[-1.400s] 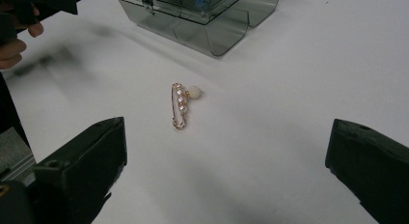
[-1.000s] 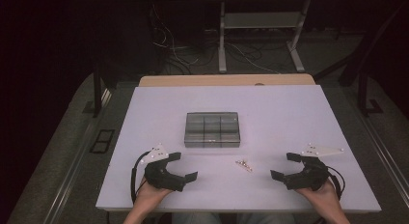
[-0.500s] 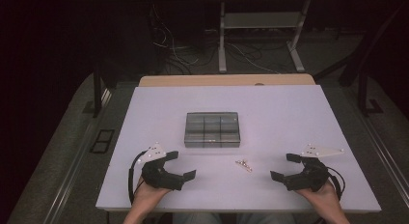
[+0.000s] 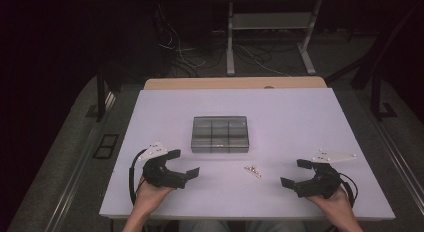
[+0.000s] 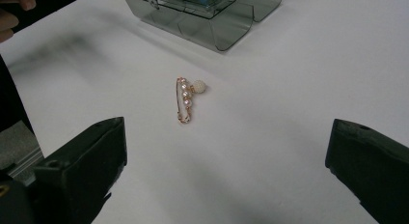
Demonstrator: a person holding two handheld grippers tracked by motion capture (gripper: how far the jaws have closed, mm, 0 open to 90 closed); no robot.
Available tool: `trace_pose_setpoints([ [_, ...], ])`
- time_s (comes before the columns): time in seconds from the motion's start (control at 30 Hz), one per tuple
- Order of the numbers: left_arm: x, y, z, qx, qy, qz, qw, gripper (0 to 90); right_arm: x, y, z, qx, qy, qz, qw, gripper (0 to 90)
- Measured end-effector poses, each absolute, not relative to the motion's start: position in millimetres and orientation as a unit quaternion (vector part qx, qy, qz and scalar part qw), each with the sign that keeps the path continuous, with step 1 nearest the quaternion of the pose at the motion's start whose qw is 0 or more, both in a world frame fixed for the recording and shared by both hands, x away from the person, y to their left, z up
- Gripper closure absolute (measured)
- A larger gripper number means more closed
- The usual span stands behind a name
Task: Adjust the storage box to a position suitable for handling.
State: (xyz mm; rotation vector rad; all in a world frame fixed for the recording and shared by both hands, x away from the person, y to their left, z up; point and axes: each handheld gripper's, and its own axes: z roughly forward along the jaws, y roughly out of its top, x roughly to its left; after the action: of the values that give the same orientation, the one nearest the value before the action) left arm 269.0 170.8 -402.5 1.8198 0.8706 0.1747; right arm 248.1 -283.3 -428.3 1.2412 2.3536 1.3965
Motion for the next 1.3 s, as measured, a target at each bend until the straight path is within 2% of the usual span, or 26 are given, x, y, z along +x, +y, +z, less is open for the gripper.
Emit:
trace_pose_setpoints([
  [1.3,323.5,179.0,-388.8,0.784,0.371,0.063,0.494,0.0,246.9,-284.7,-430.4,0.413,0.785,0.458,0.064,0.7],
])
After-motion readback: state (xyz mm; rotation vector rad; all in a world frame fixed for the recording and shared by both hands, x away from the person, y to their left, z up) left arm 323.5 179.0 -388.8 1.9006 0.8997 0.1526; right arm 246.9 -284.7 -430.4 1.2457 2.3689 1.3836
